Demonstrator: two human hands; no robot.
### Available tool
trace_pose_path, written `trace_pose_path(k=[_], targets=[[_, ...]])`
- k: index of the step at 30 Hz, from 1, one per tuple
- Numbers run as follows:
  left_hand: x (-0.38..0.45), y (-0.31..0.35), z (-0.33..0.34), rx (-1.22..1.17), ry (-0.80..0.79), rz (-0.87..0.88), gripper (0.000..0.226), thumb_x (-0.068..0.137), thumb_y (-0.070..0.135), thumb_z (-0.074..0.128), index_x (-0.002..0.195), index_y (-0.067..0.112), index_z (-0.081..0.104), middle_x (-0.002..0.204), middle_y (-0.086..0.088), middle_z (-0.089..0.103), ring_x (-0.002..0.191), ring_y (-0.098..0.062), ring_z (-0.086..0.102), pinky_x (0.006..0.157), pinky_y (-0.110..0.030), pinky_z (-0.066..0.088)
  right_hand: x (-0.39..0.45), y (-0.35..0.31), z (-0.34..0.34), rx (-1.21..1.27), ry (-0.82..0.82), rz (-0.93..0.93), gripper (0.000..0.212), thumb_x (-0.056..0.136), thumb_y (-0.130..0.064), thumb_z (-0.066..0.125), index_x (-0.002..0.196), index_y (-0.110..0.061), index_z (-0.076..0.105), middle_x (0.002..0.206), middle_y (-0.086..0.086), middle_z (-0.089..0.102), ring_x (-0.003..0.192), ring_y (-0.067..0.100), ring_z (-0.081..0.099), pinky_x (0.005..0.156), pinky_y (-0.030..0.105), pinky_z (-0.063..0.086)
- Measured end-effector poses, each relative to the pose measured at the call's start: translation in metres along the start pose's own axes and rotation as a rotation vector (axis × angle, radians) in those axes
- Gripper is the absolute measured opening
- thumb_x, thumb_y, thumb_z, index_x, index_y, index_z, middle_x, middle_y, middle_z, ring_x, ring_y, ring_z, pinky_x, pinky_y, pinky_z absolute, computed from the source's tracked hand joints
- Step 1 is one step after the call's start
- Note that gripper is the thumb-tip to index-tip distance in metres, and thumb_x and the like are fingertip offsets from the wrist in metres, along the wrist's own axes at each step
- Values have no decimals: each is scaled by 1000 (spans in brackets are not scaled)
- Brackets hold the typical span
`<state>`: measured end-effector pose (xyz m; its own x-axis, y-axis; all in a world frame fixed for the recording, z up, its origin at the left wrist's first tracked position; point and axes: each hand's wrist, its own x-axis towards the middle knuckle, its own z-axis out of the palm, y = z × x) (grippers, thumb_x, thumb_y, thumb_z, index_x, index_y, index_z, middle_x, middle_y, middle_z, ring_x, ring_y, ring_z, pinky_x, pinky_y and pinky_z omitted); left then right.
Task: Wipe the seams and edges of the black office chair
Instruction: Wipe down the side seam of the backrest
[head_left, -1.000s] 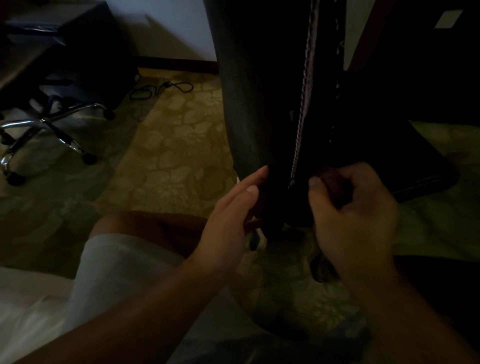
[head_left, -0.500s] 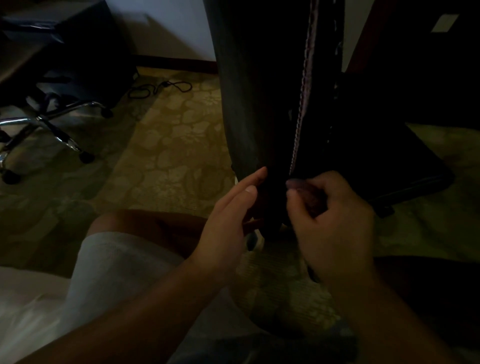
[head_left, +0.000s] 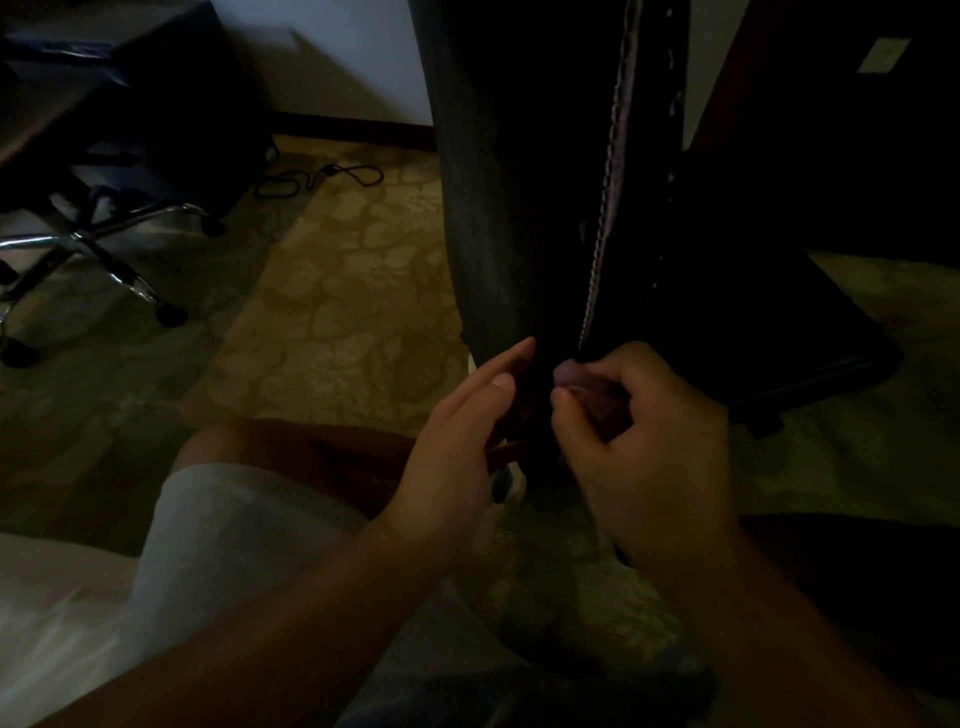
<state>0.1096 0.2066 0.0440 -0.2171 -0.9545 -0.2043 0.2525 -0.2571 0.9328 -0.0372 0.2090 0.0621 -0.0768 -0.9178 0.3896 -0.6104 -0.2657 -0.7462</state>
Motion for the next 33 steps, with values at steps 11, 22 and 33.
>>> trace_pose_path(k=[11, 22, 33], targets=[[-3, 0, 2, 47, 8, -10, 54, 92, 41, 41, 144, 28, 52, 136, 10, 64, 130, -16, 59, 109, -47, 42, 2, -4, -1, 36, 126, 116, 17, 88, -30, 69, 91, -35, 52, 71, -26, 49, 75, -26, 52, 55, -3, 40], [-4, 2, 1, 76, -2, -10, 55, 92, 41, 40, 144, 30, 51, 136, 15, 63, 128, -11, 59, 99, -34, 48, 9, -3, -10, 73, 131, 139, 17, 86, -28, 70, 88, -31, 53, 70, -24, 48, 71, -25, 52, 54, -3, 37], [-3, 12, 3, 8, 16, 11, 57, 89, 39, 44, 143, 24, 53, 135, 5, 66, 127, -21, 61, 105, -43, 47, 8, -14, -8, 40, -34, 60, 12, 86, -35, 66, 92, -34, 56, 74, -26, 52, 78, -24, 54, 57, -2, 41]])
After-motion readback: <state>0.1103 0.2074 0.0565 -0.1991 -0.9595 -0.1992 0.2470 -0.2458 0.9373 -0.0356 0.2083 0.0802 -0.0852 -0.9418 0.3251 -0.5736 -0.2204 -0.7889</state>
